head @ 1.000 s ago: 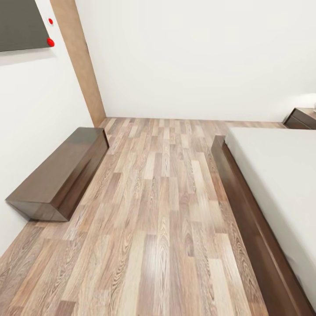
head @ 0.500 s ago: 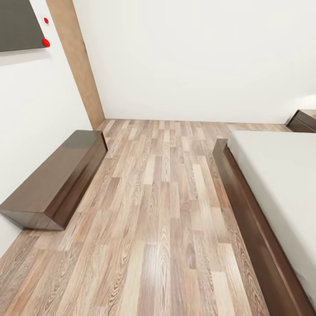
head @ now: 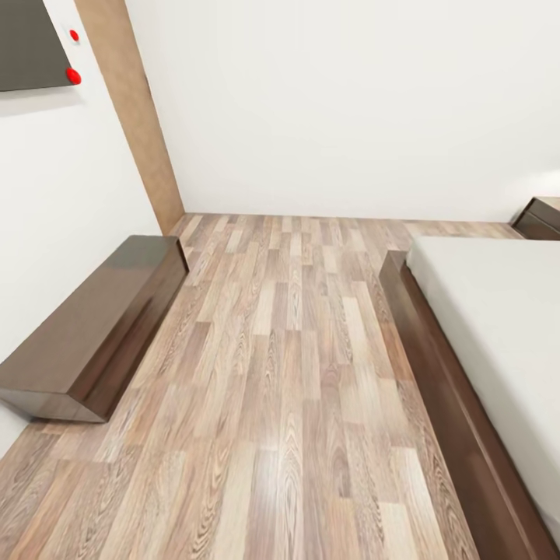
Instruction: In the bedroom, move the book from the bed onto either nightstand, and place the two sandals side by side next to the bed.
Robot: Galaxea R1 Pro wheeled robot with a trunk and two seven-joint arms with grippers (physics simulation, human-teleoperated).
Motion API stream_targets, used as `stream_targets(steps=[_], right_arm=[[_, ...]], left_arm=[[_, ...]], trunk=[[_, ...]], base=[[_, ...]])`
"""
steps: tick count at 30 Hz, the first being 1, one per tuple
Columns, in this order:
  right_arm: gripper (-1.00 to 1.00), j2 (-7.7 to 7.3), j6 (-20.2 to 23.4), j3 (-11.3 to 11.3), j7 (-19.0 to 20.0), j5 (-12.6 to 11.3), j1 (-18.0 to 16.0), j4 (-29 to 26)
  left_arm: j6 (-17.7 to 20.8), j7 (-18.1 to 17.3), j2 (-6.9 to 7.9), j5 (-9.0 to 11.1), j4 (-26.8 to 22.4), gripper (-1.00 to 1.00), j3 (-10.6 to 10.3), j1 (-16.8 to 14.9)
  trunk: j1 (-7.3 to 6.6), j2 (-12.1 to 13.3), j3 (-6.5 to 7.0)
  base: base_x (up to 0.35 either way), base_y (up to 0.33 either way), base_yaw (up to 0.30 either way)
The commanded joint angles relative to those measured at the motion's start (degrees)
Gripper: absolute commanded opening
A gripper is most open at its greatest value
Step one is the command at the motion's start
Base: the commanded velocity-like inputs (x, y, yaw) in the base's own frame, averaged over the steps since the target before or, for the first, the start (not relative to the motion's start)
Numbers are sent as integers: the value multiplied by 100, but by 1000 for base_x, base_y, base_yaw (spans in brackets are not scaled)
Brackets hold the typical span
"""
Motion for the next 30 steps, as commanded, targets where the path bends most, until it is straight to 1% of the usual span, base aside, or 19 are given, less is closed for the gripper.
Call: stream_targets(steps=[1,17,30], right_arm=[[100,2,25,47,-19,-5,-5,7],[100,6,25,47,-19,-5,-5,7],[100,6,25,47,-19,-5,-5,7]], left_arm=[[-14,21,2,51,-2,100,-50,-1],[-14,-31,2,51,-1,100,-61,-1],[-21,-59,2,51,-4,100,-62,-1]], trunk=[[1,-1,-4],[1,-1,-4],[1,-1,-4]], base=[[174,0,0],[151,0,0],[119,0,0]])
